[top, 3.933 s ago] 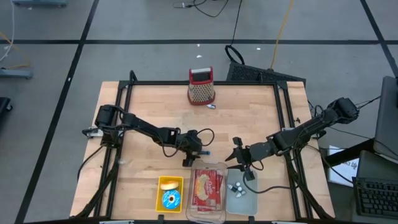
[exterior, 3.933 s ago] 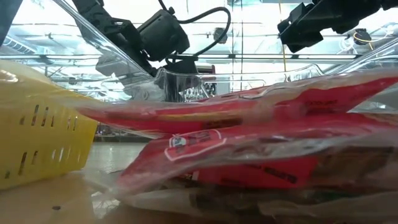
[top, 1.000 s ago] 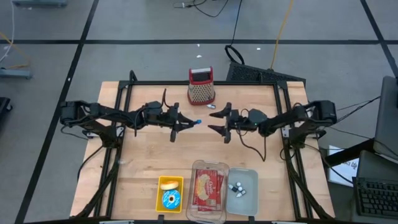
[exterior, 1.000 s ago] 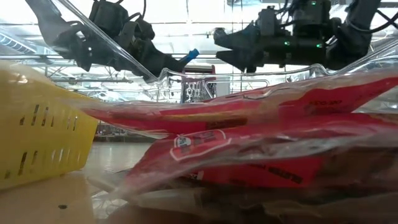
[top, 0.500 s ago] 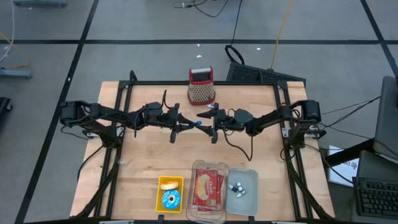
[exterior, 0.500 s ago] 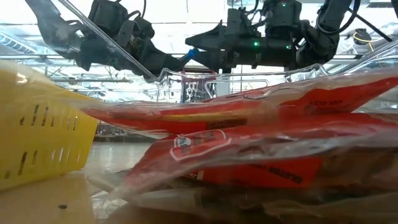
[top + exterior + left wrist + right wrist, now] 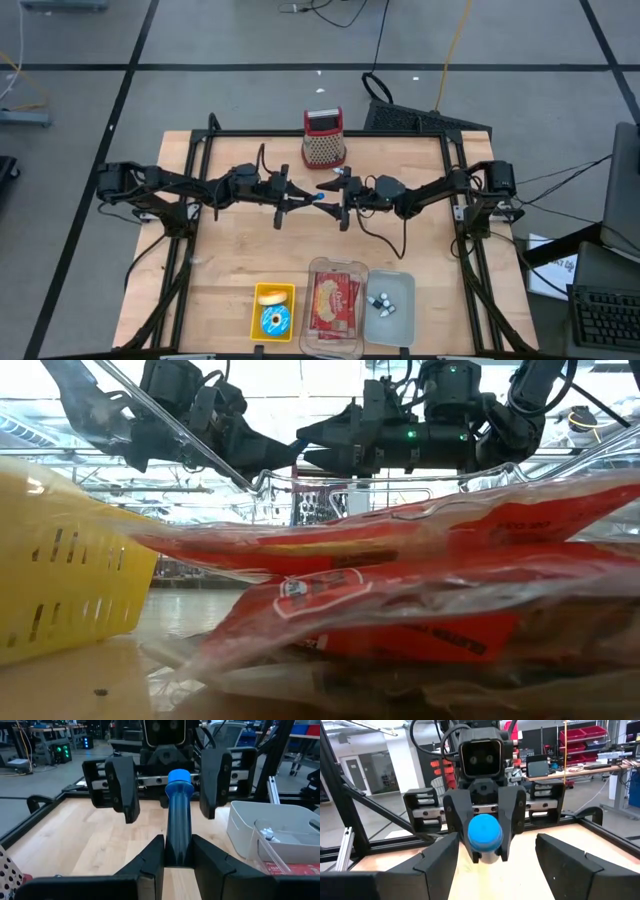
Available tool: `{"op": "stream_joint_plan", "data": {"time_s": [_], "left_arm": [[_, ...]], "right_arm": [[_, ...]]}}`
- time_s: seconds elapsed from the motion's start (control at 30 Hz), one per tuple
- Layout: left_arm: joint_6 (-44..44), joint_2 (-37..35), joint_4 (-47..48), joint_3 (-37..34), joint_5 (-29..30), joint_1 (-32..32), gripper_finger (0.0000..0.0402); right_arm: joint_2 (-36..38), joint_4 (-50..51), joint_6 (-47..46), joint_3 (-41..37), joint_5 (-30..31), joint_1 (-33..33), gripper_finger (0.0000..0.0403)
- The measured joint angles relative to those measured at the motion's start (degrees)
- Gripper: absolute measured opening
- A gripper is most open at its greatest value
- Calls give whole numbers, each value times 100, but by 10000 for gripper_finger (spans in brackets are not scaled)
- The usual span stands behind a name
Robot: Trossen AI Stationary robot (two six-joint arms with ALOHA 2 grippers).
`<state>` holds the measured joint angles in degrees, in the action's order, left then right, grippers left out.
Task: Pick & Place Food Item
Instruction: Put the blue food coloring bottle into the gray bin
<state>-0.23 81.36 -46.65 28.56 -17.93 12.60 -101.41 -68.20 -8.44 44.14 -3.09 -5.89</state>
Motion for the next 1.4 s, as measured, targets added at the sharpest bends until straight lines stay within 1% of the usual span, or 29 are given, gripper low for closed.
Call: {"op": "stream_joint_plan", "data": {"time_s": [0.17, 0.4, 0.67, 0.73, 0.9, 1.17, 1.3, 1.4], "left_arm": [[11, 0, 25, 0, 0, 0, 83], [-63, 0, 60, 0, 0, 2, 83], [-181, 0, 63, 0, 0, 0, 83], [-181, 0, 65, 0, 0, 0, 83], [-179, 0, 67, 0, -23, -4, 83], [-170, -2, 21, 4, -44, -2, 83], [-174, -2, 24, 4, -42, -2, 83], [-298, -2, 28, 4, -42, -2, 83]], "right_arm": [[0, -16, -65, 0, 0, 0, 241], [0, -55, -51, 0, -9, 0, 200], [0, -55, -33, 0, -29, 0, 165], [0, -60, -33, 0, -159, 0, 156], [2, -143, -57, 0, -476, 0, 125], [0, -391, -142, -2, -469, -2, 67], [0, -396, -142, -2, -468, -2, 66], [0, -396, -142, -2, -468, -2, 74]]}}
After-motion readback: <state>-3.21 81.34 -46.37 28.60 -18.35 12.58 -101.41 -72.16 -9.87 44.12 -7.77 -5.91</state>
